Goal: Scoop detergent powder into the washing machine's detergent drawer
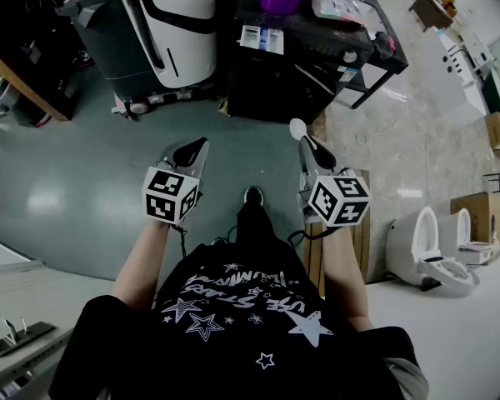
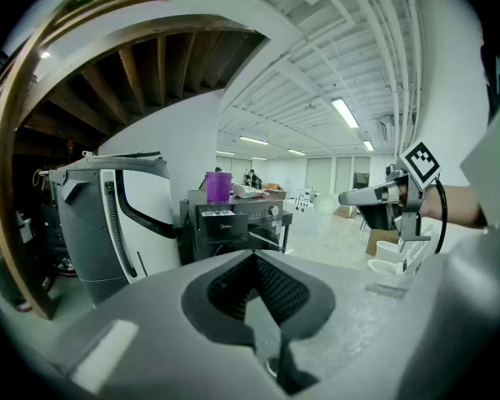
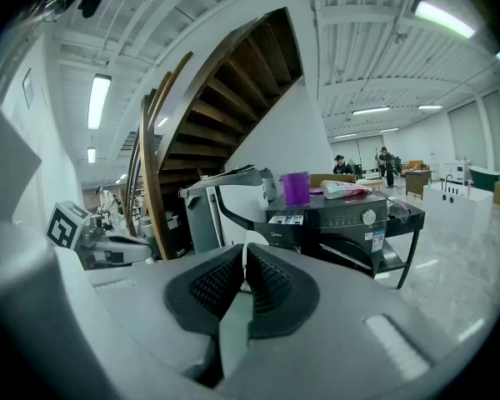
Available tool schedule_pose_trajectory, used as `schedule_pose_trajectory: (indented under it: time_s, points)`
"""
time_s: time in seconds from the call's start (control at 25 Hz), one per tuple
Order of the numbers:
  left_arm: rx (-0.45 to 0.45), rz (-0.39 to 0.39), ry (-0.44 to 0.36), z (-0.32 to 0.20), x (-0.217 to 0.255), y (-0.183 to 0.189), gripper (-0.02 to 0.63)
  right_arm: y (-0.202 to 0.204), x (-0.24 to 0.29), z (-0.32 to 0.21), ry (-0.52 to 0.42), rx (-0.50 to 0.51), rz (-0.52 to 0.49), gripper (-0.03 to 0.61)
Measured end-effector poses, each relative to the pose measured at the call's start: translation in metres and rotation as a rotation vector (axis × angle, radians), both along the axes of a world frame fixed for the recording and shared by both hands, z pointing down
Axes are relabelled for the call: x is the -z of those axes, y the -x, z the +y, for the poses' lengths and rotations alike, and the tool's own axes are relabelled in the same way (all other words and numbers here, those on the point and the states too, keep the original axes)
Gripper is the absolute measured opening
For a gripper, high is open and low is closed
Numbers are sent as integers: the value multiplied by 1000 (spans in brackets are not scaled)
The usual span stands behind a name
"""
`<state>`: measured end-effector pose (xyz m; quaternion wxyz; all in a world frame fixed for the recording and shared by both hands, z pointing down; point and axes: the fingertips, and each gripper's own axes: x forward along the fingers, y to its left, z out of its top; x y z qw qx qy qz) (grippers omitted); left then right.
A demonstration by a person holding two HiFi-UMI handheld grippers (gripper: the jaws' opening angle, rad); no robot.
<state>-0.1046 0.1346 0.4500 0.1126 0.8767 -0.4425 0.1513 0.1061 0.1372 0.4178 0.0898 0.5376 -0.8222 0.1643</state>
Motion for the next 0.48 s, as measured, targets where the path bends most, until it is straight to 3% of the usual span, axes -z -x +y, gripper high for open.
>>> schedule_pose_trajectory:
  time_s: [0.48]
  points:
    - [15,-14,57,32,-22,9,0,11,-27,21,65,32,-2,32]
